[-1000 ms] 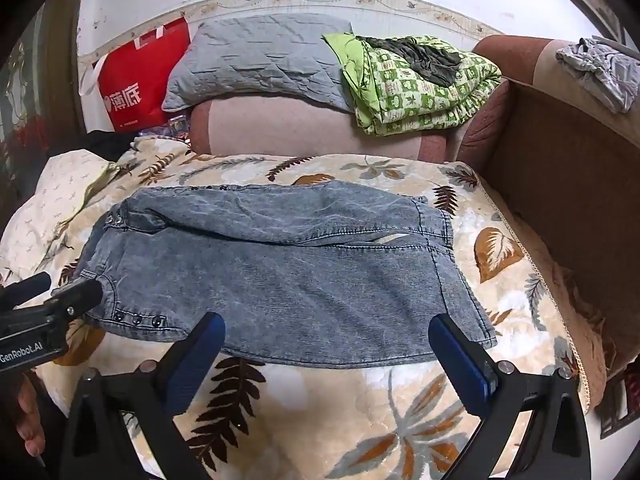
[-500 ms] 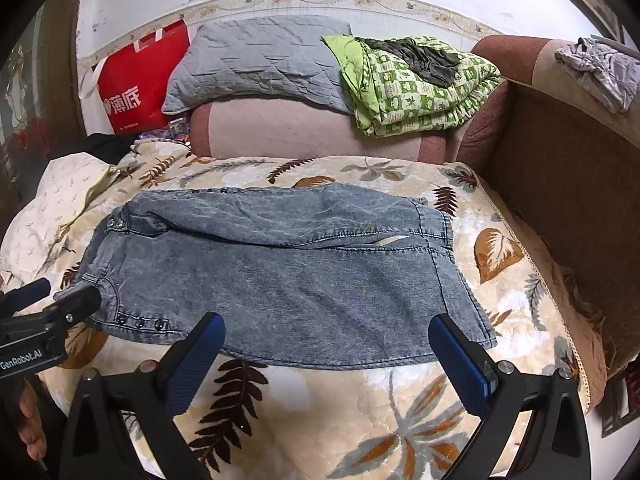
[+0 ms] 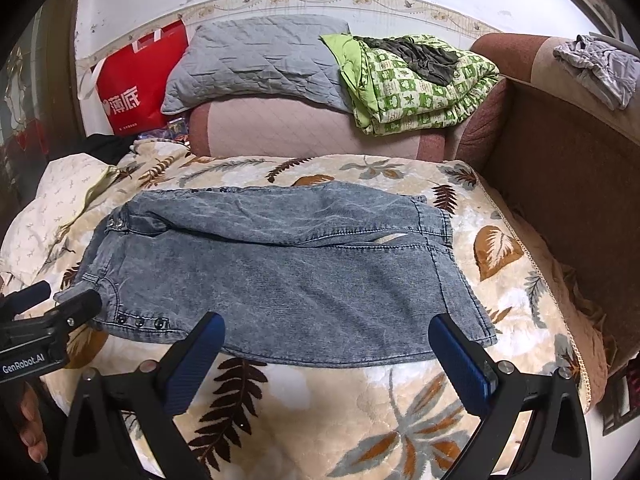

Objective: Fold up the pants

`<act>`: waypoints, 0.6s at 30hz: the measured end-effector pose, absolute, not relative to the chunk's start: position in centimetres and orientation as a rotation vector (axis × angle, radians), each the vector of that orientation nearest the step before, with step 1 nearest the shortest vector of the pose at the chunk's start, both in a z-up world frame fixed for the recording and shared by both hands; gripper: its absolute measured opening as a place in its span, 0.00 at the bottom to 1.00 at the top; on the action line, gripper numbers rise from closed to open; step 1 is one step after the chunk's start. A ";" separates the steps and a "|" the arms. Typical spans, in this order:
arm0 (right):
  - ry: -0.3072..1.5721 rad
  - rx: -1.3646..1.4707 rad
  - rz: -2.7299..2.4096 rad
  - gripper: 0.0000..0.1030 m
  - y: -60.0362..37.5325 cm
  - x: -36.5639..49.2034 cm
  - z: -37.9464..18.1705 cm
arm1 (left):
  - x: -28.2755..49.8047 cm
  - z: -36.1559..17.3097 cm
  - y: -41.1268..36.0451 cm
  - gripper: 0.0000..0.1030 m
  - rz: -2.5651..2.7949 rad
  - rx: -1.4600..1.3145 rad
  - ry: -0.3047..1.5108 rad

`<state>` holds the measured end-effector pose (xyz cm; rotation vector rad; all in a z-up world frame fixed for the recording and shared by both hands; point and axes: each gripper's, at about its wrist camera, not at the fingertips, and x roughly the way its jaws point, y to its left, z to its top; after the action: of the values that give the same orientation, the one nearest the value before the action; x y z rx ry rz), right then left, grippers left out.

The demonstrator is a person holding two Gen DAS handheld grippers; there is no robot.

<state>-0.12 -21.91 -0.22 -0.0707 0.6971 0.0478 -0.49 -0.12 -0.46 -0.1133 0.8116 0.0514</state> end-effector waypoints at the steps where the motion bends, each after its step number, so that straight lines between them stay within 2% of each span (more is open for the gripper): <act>1: 0.698 -0.070 0.049 1.00 -21.9 -0.1 -0.2 | -0.5 -0.5 -0.2 1.00 0.056 -0.108 0.812; 18: 0.725 -0.072 0.035 1.00 -22.0 0.3 -1.1 | -0.3 -0.9 -0.4 1.00 0.062 -0.093 0.825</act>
<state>0.31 -21.99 -1.11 -0.0719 0.7249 0.0354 -0.30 -0.38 -0.91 -0.0930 0.8246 0.0620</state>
